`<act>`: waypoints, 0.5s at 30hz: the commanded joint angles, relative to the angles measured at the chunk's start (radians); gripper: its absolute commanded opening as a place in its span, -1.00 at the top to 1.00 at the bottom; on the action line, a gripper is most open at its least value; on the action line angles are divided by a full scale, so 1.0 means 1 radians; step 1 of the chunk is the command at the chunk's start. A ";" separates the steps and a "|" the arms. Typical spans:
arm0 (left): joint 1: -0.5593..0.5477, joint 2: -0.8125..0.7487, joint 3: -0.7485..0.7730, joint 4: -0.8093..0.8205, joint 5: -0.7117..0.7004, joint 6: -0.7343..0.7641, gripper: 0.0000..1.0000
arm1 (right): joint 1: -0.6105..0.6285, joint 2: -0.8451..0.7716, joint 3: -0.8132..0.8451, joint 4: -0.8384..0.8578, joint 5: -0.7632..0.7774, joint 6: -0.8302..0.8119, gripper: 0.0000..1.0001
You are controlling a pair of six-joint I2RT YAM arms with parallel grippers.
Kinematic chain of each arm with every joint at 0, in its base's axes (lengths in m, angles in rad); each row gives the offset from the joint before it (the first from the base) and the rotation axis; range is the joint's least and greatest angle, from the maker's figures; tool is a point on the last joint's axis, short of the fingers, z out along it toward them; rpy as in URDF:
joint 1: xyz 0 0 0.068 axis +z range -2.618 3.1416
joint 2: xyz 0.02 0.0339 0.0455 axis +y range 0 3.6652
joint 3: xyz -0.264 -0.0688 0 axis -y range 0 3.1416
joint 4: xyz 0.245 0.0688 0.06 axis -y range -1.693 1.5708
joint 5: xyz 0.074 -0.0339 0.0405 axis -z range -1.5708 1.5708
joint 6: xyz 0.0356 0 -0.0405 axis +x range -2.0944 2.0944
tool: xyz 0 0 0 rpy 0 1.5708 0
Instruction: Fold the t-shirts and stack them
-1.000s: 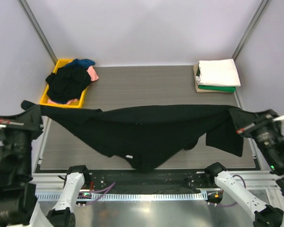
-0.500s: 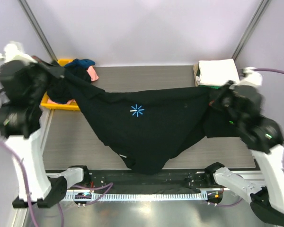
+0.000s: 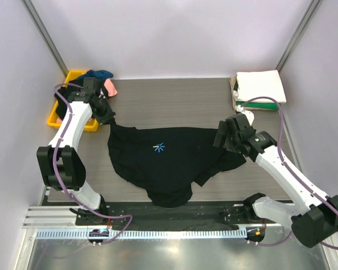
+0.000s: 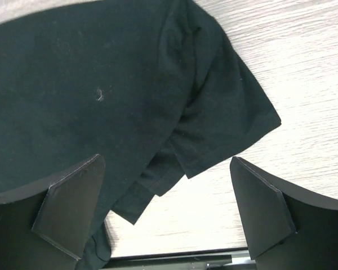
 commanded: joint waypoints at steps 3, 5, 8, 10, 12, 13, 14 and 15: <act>-0.015 -0.114 0.016 0.069 -0.002 0.066 0.99 | -0.126 -0.077 -0.137 0.086 -0.046 0.022 -0.99; -0.015 -0.157 -0.036 0.084 -0.025 0.082 1.00 | -0.199 -0.074 -0.223 0.147 -0.115 0.027 -0.99; -0.015 -0.221 -0.110 0.114 -0.039 0.077 0.99 | -0.357 -0.071 -0.321 0.247 -0.229 0.053 -0.93; -0.015 -0.252 -0.144 0.134 -0.003 0.060 1.00 | -0.467 -0.078 -0.358 0.324 -0.282 0.068 -0.88; -0.015 -0.296 -0.194 0.142 0.022 0.046 1.00 | -0.523 -0.083 -0.398 0.362 -0.322 0.086 -0.81; -0.015 -0.313 -0.214 0.157 0.046 0.039 1.00 | -0.547 -0.080 -0.408 0.390 -0.342 0.085 -0.78; -0.013 -0.329 -0.233 0.167 0.057 0.034 0.99 | -0.569 -0.075 -0.421 0.399 -0.343 0.088 -0.75; -0.015 -0.359 -0.268 0.171 0.059 0.033 1.00 | -0.572 -0.063 -0.429 0.407 -0.343 0.090 -0.75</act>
